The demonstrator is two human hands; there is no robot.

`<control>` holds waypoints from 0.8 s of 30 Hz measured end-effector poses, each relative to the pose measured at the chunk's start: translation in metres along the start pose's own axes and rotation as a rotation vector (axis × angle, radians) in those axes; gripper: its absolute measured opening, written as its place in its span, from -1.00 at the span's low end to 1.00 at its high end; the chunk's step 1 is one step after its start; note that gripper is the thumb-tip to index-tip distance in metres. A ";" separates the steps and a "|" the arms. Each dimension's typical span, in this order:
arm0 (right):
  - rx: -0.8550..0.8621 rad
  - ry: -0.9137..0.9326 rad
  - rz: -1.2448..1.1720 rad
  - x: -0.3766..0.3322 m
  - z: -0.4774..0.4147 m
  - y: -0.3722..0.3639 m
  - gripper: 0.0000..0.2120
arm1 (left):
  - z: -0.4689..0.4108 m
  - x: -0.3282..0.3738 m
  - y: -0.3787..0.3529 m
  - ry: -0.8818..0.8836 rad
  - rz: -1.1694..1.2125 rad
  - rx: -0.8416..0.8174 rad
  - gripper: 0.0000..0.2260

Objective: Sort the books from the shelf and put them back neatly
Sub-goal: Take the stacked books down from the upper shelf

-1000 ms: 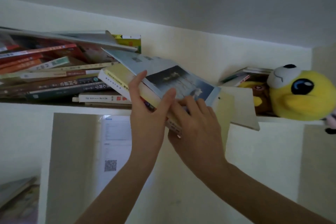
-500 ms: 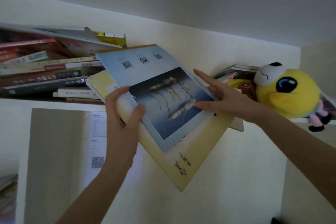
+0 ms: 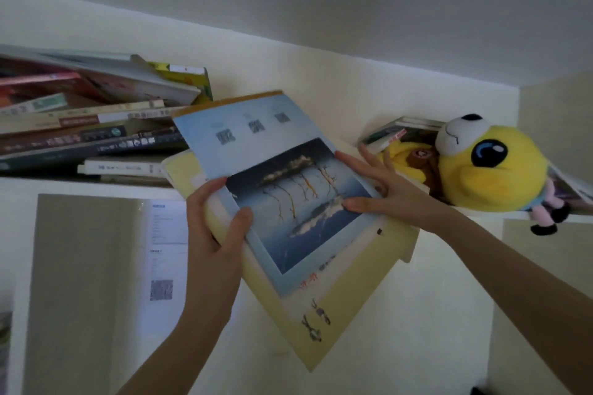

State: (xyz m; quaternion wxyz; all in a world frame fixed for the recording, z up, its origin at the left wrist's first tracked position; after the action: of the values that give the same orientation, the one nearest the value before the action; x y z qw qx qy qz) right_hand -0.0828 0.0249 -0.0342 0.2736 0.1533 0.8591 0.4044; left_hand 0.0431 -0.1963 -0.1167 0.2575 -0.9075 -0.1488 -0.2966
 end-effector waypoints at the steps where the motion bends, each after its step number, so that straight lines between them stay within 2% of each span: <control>1: -0.036 -0.007 0.019 0.002 -0.006 0.002 -0.28 | -0.002 0.000 -0.001 -0.002 -0.002 0.003 -0.64; 5: -0.168 -0.096 0.093 0.013 -0.025 0.011 -0.04 | -0.001 -0.006 -0.009 -0.014 -0.009 0.019 -0.62; 7: -0.200 -0.083 0.155 0.020 -0.028 0.013 0.00 | 0.004 -0.010 -0.012 -0.019 -0.002 0.046 -0.62; 9: -0.178 -0.068 0.147 0.024 -0.027 0.022 -0.01 | 0.006 -0.012 -0.020 -0.018 0.048 0.056 -0.63; 12: -0.140 -0.127 -0.039 0.031 -0.017 0.029 0.00 | 0.008 -0.012 -0.037 -0.034 0.044 0.063 -0.62; 17: 0.055 -0.065 -0.322 0.037 0.005 0.034 -0.09 | 0.019 -0.027 -0.052 -0.027 -0.004 0.132 -0.61; 21: 0.087 0.000 -0.423 0.034 0.019 0.041 -0.16 | 0.020 -0.036 -0.066 -0.010 0.054 0.068 -0.59; 24: 0.120 0.018 -0.400 0.028 0.036 0.044 -0.18 | 0.021 -0.042 -0.067 0.027 0.097 0.015 -0.57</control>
State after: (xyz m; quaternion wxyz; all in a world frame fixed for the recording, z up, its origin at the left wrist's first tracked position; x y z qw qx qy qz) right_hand -0.0821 0.0879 -0.0283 0.3309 -0.0079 0.8974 0.2916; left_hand -0.0090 -0.1344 -0.1315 0.2803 -0.9076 -0.1034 -0.2948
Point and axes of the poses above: each hand's wrist, its own z-axis away from the middle knuckle, its own y-axis out of the back of the hand, x = y × z, the point moved 9 cm from there along -z, towards the middle knuckle
